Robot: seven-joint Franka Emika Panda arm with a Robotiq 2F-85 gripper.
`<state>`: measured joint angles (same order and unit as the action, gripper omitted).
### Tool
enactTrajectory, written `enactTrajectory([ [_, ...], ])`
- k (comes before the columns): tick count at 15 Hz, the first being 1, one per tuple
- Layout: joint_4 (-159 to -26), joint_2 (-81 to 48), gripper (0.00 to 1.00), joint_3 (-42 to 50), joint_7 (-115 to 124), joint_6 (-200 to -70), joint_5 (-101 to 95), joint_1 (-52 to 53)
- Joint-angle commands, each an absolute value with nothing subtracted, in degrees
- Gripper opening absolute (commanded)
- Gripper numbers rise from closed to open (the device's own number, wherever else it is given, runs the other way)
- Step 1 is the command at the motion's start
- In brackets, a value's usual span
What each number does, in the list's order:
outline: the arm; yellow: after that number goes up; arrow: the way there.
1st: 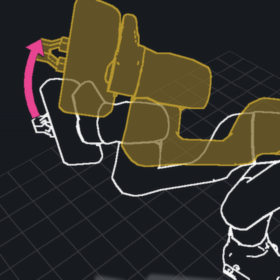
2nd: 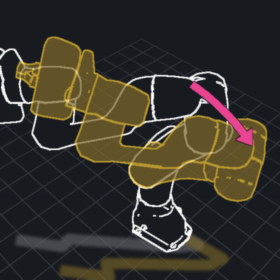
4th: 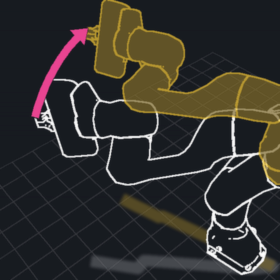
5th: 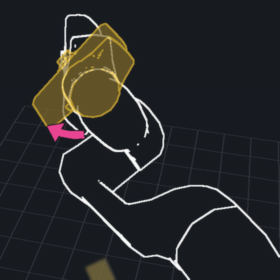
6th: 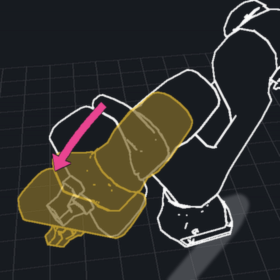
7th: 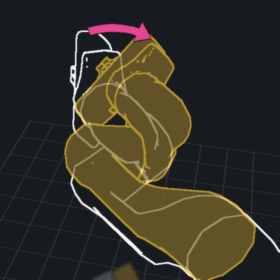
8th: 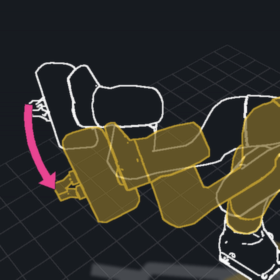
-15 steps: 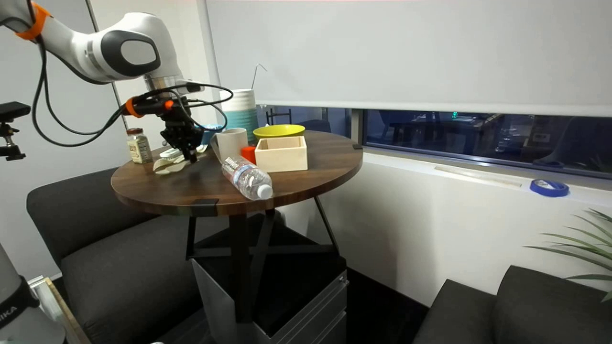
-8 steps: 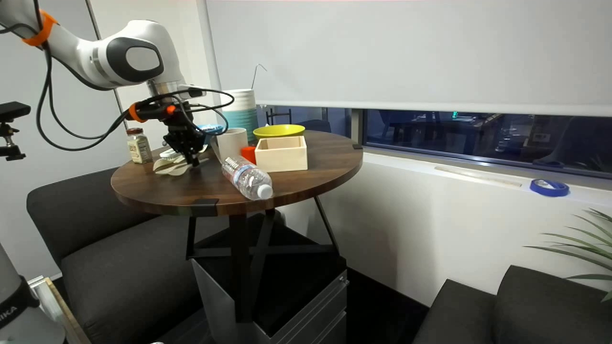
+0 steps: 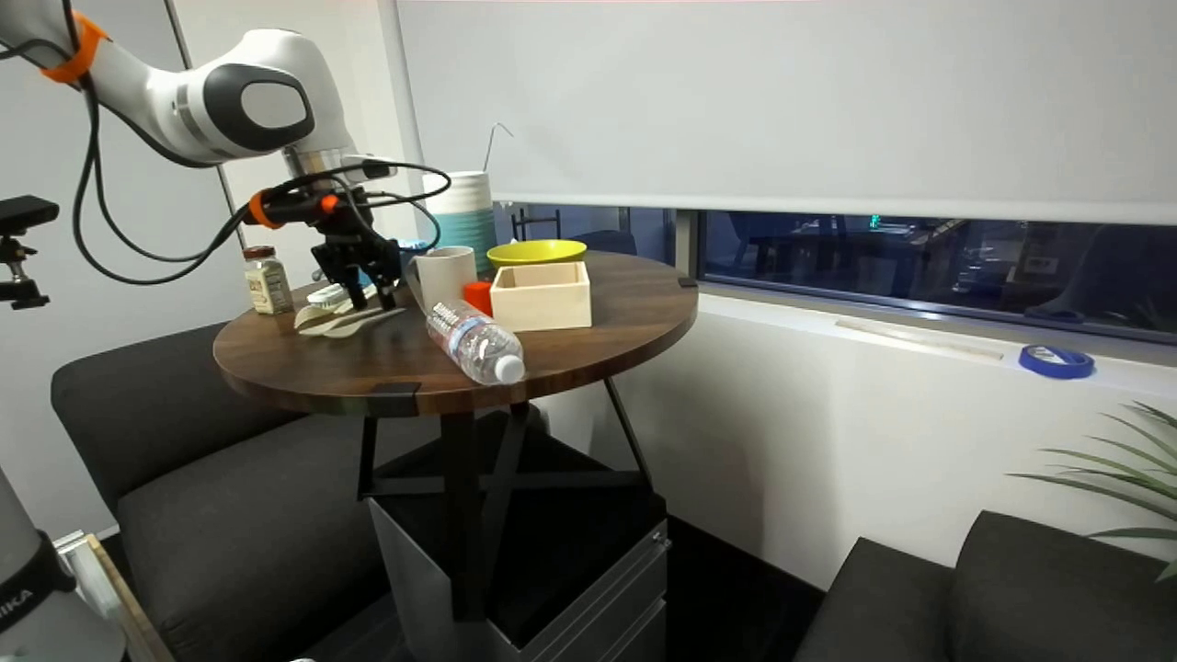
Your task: Use the wooden spoon to move the block to the mug
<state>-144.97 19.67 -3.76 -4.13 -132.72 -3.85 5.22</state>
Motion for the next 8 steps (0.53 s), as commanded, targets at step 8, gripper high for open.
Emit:
enactTrajectory([
  [8,-138.7,33.6,1.00,-3.6,-10.4,-114.9,-3.3,7.8],
])
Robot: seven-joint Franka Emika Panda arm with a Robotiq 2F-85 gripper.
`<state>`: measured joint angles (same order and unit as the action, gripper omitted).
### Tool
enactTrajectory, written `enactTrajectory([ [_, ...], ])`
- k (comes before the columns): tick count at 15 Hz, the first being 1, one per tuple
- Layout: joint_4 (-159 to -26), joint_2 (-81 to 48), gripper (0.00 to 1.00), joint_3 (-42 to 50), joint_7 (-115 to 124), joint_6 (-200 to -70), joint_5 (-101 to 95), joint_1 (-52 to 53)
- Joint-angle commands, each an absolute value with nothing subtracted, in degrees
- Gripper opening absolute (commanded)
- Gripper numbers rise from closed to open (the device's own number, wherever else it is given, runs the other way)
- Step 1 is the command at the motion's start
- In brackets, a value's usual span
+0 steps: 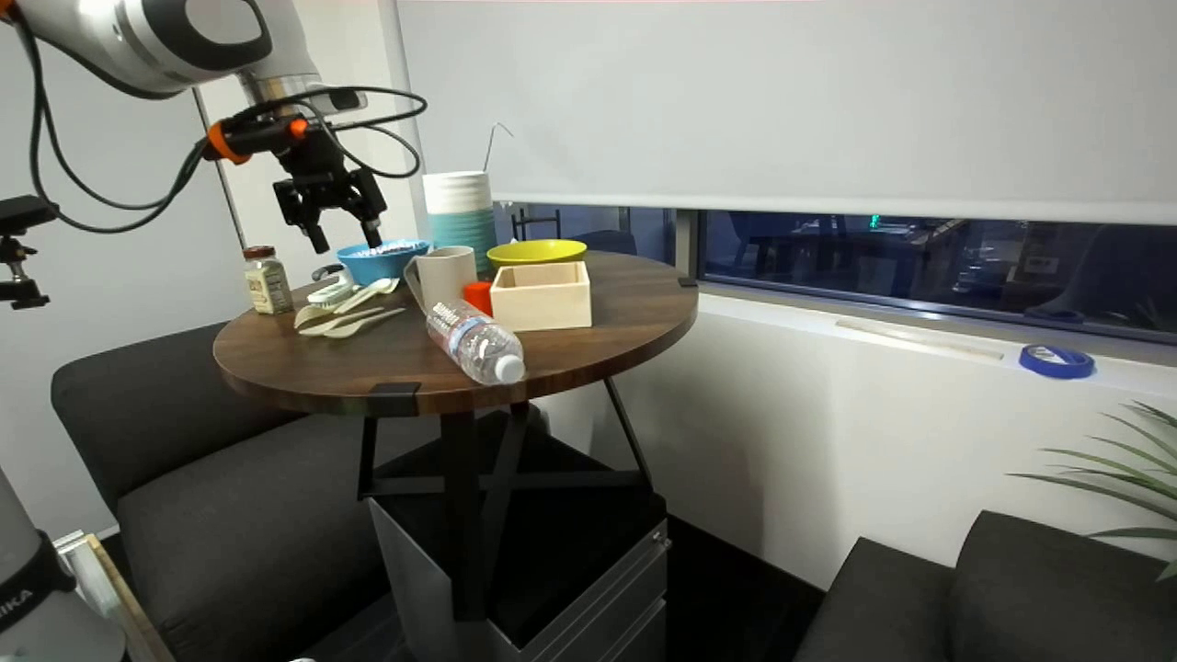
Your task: Use the wooden spoon to move the block to the mug
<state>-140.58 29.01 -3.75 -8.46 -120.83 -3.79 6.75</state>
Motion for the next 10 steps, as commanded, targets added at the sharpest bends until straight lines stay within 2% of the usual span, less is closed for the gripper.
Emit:
enactTrajectory([
  [1,-137.6,34.8,1.00,-3.7,-10.1,-112.4,-3.3,7.8],
  [6,-134.1,40.0,1.00,-3.8,-10.9,-105.9,-3.7,8.6],
  [10,-134.8,38.9,1.00,-3.7,-9.9,-107.9,-3.8,8.1],
])
